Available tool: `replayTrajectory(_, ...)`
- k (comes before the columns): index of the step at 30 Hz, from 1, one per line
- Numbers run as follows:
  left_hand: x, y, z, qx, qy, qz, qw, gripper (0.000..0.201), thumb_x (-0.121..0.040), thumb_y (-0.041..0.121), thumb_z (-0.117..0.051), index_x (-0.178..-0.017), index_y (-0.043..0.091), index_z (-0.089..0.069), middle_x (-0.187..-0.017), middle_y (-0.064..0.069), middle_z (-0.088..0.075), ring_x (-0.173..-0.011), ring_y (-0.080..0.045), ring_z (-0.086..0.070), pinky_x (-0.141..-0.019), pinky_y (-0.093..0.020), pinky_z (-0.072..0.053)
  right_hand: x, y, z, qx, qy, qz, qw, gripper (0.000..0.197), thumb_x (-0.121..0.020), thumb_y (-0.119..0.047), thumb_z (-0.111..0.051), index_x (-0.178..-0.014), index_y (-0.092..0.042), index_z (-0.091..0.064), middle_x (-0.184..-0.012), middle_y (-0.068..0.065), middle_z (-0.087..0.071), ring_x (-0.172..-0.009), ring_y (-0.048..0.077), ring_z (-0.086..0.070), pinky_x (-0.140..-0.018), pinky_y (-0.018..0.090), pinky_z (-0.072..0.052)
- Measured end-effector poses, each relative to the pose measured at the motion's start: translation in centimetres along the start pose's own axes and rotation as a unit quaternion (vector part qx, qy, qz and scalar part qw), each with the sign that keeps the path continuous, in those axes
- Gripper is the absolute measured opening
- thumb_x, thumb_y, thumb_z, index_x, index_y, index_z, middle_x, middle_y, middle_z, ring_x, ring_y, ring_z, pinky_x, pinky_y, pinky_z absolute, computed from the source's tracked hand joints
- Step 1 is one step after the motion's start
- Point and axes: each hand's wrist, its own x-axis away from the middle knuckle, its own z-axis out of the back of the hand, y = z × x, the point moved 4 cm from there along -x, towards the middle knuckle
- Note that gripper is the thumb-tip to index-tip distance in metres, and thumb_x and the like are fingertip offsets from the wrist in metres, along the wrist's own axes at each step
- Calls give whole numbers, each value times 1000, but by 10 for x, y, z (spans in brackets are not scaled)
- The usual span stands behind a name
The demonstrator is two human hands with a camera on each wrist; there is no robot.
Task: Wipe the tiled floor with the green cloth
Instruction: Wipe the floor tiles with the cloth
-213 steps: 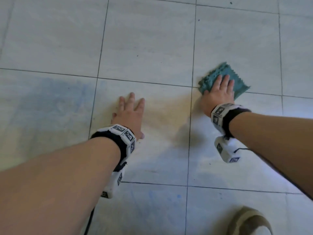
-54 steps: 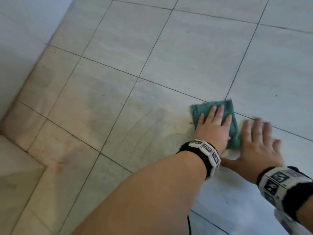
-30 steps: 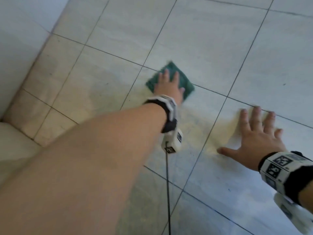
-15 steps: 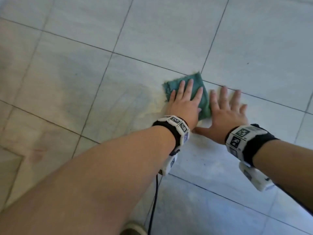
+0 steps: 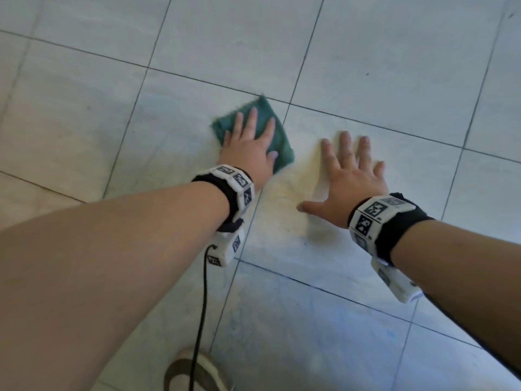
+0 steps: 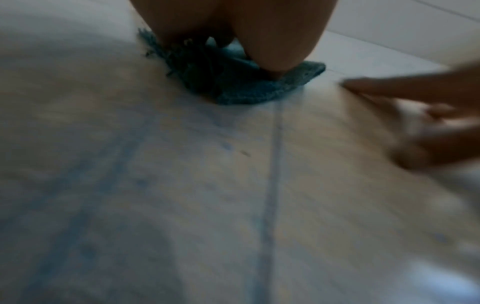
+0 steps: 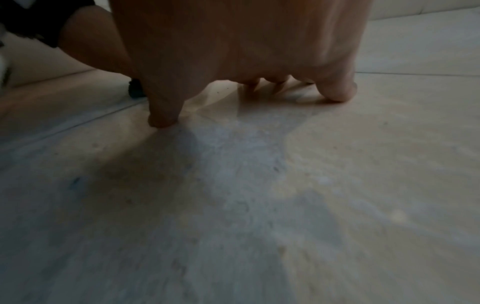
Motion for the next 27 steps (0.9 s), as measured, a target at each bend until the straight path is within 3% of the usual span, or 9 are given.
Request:
replayTrajectory(3, 21, 62, -16, -28, -35, -78, 996, 67, -102, 42, -39, -158, 32, -2, -164, -2, 17, -150, -28, 16, -122, -48, 0, 3, 2, -3, -23, 12, -15, 1000, 130, -65, -93, -48, -155, -29, 21, -162, 4, 30, -148, 39, 24, -119, 65, -7)
replayTrajectory(5, 28, 69, -21, -33, -47, -93, 994, 67, -102, 43, -40, -157, 34, -2, -164, 0, 17, -150, -26, 16, -121, -46, 1, 2, 0, -2, -29, 16, -12, 999, 130, -63, -94, -46, -155, -30, 19, -163, 3, 27, -148, 40, 23, -118, 65, -7)
replayTrajectory(7, 30, 40, -19, -36, -37, -77, 996, 68, -102, 44, -41, -158, 34, -4, -165, -1, 16, -151, -27, 15, -121, -46, -1, 2, 2, -3, -18, 13, -11, 1000, 133, -63, -92, -51, -155, -29, 21, -162, 3, 30, -148, 40, 23, -118, 66, -9)
replayTrajectory(11, 41, -69, -9, -14, -30, 62, 998, 68, -103, 39, -41, -159, 26, -4, -164, -11, 13, -150, -36, 10, -123, -47, -4, 1, 5, -5, -11, 7, -3, 1000, 135, -64, -89, -56, -153, -29, 26, -160, 3, 34, -146, 41, 26, -117, 67, -8)
replayTrajectory(14, 48, -97, -13, 1, -28, 107, 994, 67, -103, 38, -39, -159, 25, -3, -164, -12, 12, -150, -37, 8, -122, -51, -7, 1, 4, -5, -12, 3, 1, 1000, 133, -66, -88, -56, -153, -29, 26, -160, 3, 34, -146, 42, 27, -117, 68, -9)
replayTrajectory(17, 46, -84, -19, -13, -23, 112, 993, 66, -104, 38, -35, -158, 24, 1, -164, -13, 15, -150, -38, 10, -121, -56, -8, 1, 3, -6, -2, -1, 13, 1000, 128, -69, -87, -54, -152, -33, 26, -160, 2, 34, -145, 44, 27, -116, 69, -9)
replayTrajectory(23, 46, 43, -31, -69, -33, -62, 995, 67, -103, 45, -32, -157, 31, 4, -164, -5, 19, -150, -33, 16, -121, -53, -1, 0, -2, -3, 6, -12, 16, 1000, 117, -70, -90, -44, -152, -40, 23, -160, 0, 32, -145, 46, 27, -115, 70, -7)
replayTrajectory(25, 46, 66, -38, -45, -33, -64, 996, 66, -103, 46, -32, -157, 34, 3, -164, -2, 18, -150, -30, 17, -121, -52, 1, 1, -5, -2, 0, -9, 11, 1000, 112, -73, -86, -43, -153, -40, 19, -162, 0, 29, -146, 45, 25, -116, 69, -8)
replayTrajectory(27, 42, 56, -36, -46, -30, -64, 996, 66, -102, 48, -34, -157, 36, 1, -165, 0, 16, -150, -28, 16, -122, -51, 1, 3, -7, -1, 1, -5, 4, 1000, 115, -70, -89, -43, -153, -39, 19, -162, 0, 27, -146, 46, 23, -116, 69, -9)
